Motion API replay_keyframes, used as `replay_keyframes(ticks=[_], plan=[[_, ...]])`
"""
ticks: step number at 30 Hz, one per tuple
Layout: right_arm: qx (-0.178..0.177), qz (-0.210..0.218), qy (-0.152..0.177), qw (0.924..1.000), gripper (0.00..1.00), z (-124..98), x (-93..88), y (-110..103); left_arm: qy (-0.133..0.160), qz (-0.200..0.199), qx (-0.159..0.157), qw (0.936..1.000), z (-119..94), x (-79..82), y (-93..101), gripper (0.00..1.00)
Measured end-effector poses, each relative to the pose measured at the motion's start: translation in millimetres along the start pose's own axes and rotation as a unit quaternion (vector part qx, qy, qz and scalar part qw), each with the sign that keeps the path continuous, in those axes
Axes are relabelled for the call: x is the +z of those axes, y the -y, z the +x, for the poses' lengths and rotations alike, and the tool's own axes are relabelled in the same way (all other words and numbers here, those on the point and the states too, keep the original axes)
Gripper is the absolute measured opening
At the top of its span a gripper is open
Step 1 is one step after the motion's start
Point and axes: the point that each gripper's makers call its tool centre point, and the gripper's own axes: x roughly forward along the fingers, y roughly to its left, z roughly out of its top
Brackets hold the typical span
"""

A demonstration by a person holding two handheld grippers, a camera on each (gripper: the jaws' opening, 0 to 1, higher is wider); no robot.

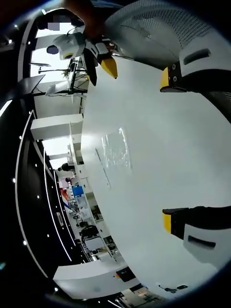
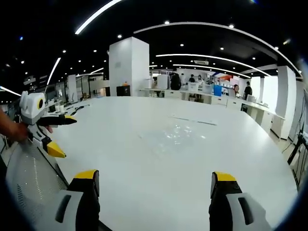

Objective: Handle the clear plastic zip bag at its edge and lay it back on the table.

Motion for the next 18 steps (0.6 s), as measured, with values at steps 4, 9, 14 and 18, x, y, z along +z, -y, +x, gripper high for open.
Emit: replay_keyframes(ticks=[4, 9, 14, 18], plan=[[0.003, -0.001, -0.003, 1.0000, 0.96, 0.3, -0.3, -2.6, 0.003, -0.001, 0.005, 1.0000, 1.0, 0.7, -4.1, 0.99], [0.001, 0.003, 0.001, 1.0000, 0.96, 0.0, 1.6, 0.2, 0.005, 0.003, 0.007, 1.0000, 3.1, 1.4, -5.4, 0.99], [0.003, 0.003, 0.002, 1.0000, 0.96, 0.5, 1.7, -0.8, 0.001, 0.007, 0.005, 1.0000, 2.6, 0.6, -3.2, 0.98], [0.000, 0.001, 0.005, 1.0000, 0.96, -0.4, 3.1, 0.2, -0.002, 0.004, 0.005, 1.0000, 0.8, 1.0, -1.1, 0.97]])
